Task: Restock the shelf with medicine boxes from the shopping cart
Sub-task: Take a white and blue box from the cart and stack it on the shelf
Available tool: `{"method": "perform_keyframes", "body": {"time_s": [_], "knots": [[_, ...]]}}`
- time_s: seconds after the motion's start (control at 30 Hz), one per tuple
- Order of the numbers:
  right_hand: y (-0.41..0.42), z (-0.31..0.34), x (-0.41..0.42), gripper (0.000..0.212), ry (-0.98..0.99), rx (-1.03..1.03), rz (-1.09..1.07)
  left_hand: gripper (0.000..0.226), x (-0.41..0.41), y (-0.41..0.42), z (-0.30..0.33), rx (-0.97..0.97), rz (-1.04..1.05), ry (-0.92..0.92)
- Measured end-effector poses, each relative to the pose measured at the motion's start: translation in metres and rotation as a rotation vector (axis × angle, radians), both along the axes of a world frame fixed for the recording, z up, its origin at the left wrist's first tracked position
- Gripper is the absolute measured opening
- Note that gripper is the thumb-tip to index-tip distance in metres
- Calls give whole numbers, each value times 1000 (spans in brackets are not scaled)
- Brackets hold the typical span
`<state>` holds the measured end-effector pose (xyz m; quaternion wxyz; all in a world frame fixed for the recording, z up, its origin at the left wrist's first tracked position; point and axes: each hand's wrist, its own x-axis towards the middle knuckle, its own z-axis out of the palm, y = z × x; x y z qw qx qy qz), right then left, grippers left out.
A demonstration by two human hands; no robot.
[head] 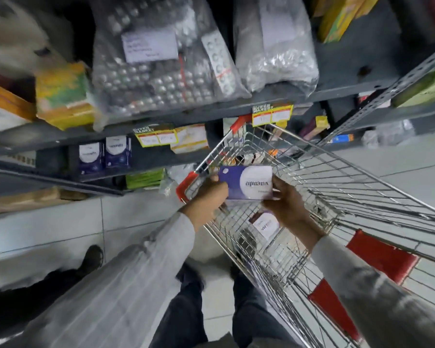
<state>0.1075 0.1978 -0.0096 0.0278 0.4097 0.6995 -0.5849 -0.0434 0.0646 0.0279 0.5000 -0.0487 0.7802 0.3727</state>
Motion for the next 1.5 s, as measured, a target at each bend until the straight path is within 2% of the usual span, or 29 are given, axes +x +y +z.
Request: {"method": "perform_keyframes", "body": {"time_s": [0.07,0.17,0.33,0.43,0.6,0.77,1.03,1.2,1.33,1.43,1.5], "knots": [[3,43,2,67,81,38,-45,28,-2,-7,49,111,-41,95],[4,116,6,56,218,102,-98,50,-3,-19,110,359,-15,107],[-14,241,-2,37,458,233,-216,20,-3,-38,212,705,98,61],[-30,303,-19,36,557,298,-232,44,-12,-54,275,842,81,91],[-69,401,-55,35,719,435,-126,70,-49,-104,362,1034,-26,169],[-115,466,-105,39,836,454,59,82,-98,-166,419,1082,-54,299],[-215,537,-246,33,962,503,272,80,-178,-288,489,1069,65,662],[-273,554,-349,26,832,256,388,79,-248,-338,506,960,258,748],[-301,536,-424,29,733,54,388,75,-298,-357,498,858,423,790],[-312,516,-456,54,705,26,385,73,-323,-362,485,825,472,801],[-318,512,-462,51,706,7,385,72,-332,-364,479,822,492,797]]}}
